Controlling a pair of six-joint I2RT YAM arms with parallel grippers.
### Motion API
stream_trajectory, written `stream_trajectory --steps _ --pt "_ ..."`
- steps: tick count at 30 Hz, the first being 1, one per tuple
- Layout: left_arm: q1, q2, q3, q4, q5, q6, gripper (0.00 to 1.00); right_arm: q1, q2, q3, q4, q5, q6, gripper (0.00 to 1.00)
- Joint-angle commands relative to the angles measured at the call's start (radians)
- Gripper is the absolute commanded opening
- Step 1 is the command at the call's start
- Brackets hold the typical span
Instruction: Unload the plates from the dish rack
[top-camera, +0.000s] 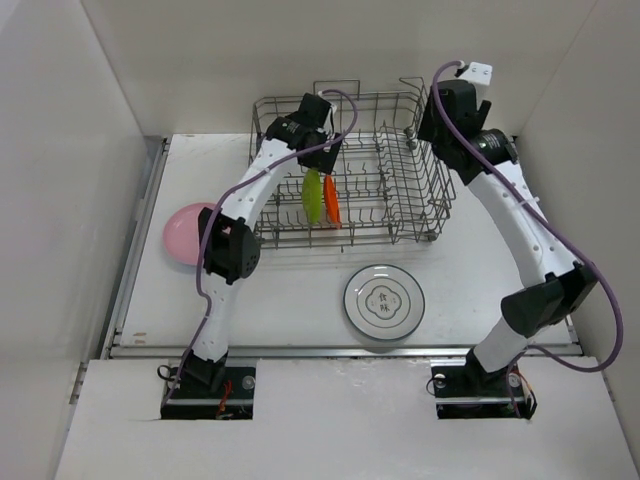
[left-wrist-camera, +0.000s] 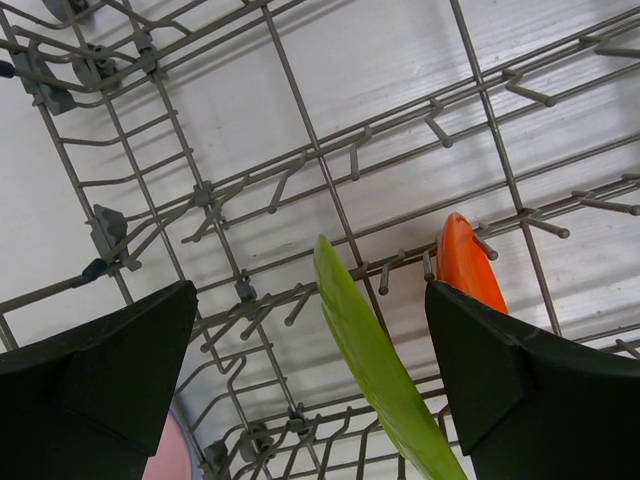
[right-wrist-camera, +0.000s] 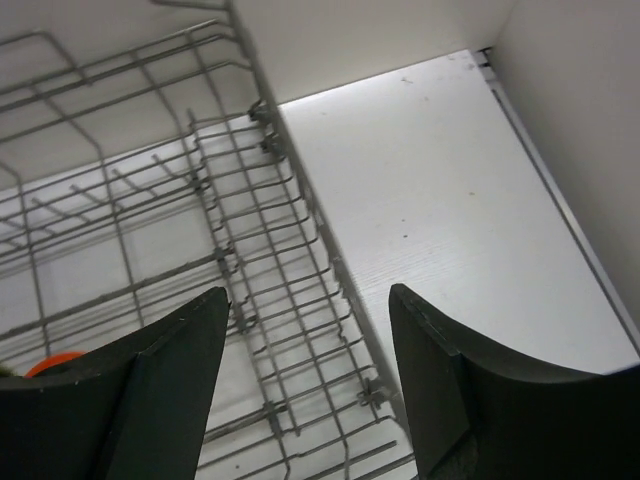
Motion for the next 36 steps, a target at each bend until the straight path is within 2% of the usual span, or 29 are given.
stream_trajectory --steps 1,3,7,10,13,16,20,21,22,27,36 --pt "-0.011 -0.041 0.013 -0.025 -0.055 0.002 0.96 -0.063 0.015 0.002 0.019 0.039 0.026 0.71" --pt "-0.011 -0.053 0.013 -0.067 -0.065 0.002 0.94 -0.089 0.031 -0.009 0.019 -0.043 0.026 0.72" --pt "-0.011 -0.102 -0.079 -0.078 -0.017 -0.007 0.91 -0.119 0.054 -0.060 0.042 -0.196 0.026 0.74" --pt "-0.011 -0.096 -0.090 -0.114 0.021 -0.021 0.79 -0.119 0.066 -0.083 0.053 -0.196 0.026 0.74" --pt "-0.011 -0.068 -0.064 -0.168 0.064 -0.045 0.57 -0.119 0.090 -0.106 0.062 -0.207 0.017 0.75" --pt "-0.011 -0.055 -0.053 -0.199 0.107 -0.045 0.57 -0.142 0.100 -0.124 0.071 -0.268 0.017 0.75" --pt "-0.011 -0.045 -0.053 -0.220 0.147 -0.064 0.20 -0.153 0.120 -0.124 0.082 -0.282 0.017 0.75" --pt "-0.011 -0.045 -0.053 -0.220 0.147 -0.073 0.05 -0.153 0.120 -0.124 0.082 -0.282 0.017 0.75" --pt "-0.011 -0.045 -0.041 -0.220 0.147 -0.073 0.00 -0.162 0.120 -0.124 0.082 -0.282 0.017 0.75" --pt "-0.011 -0.071 0.020 -0.229 0.126 -0.085 0.00 -0.162 0.100 -0.133 0.082 -0.282 0.017 0.75" --pt "-0.011 -0.251 0.050 -0.122 -0.006 -0.041 0.00 -0.162 0.081 -0.133 0.082 -0.303 0.017 0.75"
